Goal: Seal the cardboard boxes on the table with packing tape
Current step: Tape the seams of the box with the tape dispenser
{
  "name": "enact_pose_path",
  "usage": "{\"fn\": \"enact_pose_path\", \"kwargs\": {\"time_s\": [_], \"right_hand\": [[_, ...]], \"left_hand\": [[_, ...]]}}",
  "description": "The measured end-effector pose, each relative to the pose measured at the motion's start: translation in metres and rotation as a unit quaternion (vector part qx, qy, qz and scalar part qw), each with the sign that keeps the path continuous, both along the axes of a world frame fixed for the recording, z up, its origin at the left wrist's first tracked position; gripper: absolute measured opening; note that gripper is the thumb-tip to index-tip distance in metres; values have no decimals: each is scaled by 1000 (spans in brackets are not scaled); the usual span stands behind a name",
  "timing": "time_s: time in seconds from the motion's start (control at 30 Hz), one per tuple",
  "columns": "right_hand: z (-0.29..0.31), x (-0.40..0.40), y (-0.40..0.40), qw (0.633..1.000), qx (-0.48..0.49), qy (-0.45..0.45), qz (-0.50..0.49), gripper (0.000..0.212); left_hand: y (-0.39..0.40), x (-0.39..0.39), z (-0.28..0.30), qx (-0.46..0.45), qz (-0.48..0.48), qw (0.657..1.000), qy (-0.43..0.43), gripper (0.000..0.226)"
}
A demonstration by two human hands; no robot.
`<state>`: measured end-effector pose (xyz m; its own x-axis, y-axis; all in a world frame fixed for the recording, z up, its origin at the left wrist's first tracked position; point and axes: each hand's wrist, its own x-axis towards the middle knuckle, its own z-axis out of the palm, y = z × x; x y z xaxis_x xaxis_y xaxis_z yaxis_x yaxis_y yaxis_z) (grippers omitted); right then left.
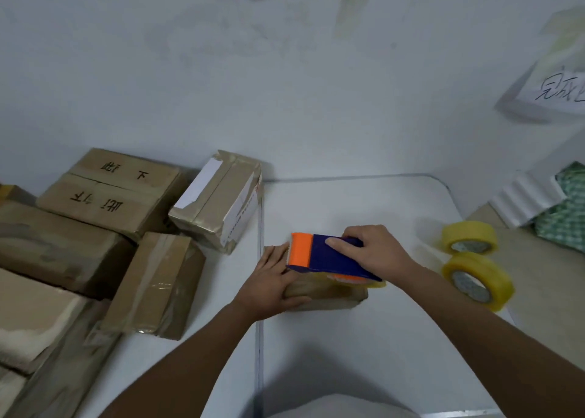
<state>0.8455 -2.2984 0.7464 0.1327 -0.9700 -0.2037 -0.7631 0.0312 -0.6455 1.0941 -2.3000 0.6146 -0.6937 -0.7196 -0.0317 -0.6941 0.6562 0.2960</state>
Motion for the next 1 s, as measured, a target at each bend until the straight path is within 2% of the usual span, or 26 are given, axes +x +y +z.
{"fn": "enact_pose_path", "kwargs": {"time_s": [0.2,0.3,0.37,0.4,0.43,0.5,0.57,0.6,0.63,0.67,0.7,0.9,1.0], "right_hand": [[0,6,0,999,0,27,20,45],[-1,5,0,1000,1,25,18,46],[-1,5,0,1000,0,23,16,46],[-1,5,0,1000,0,24,16,46],[-2,5,0,1000,0,24,16,45],[-2,6,-1,999,-3,30,18,45],[-3,5,-1,999,-7,33,19,45],[-4,5,-1,999,-8,33,20,46],[-4,5,-1,999,-9,34,21,46],[-4,5,-1,999,-11,36,23,46],[-4,5,-2,999,-12,39,24,46],[-4,5,-3,998,-10,45,32,46],[-5,6,-2,998,-9,50,36,46]], "left_hand": [[1,2,13,10,-24,999,21,67],[9,6,25,48,9,989,139,47],[17,10,37,102,118,966,206,30],[21,10,44,141,198,943,225,24],[24,10,52,191,278,907,254,22],[25,5,68,314,390,791,352,26],[22,-1,81,441,421,651,453,28],[20,-4,86,488,426,592,480,29],[19,-7,93,521,431,547,493,29],[18,-9,96,542,433,521,498,29],[17,-11,99,553,433,507,499,28],[12,-9,100,555,457,479,504,21],[10,-10,98,566,445,480,502,24]]}}
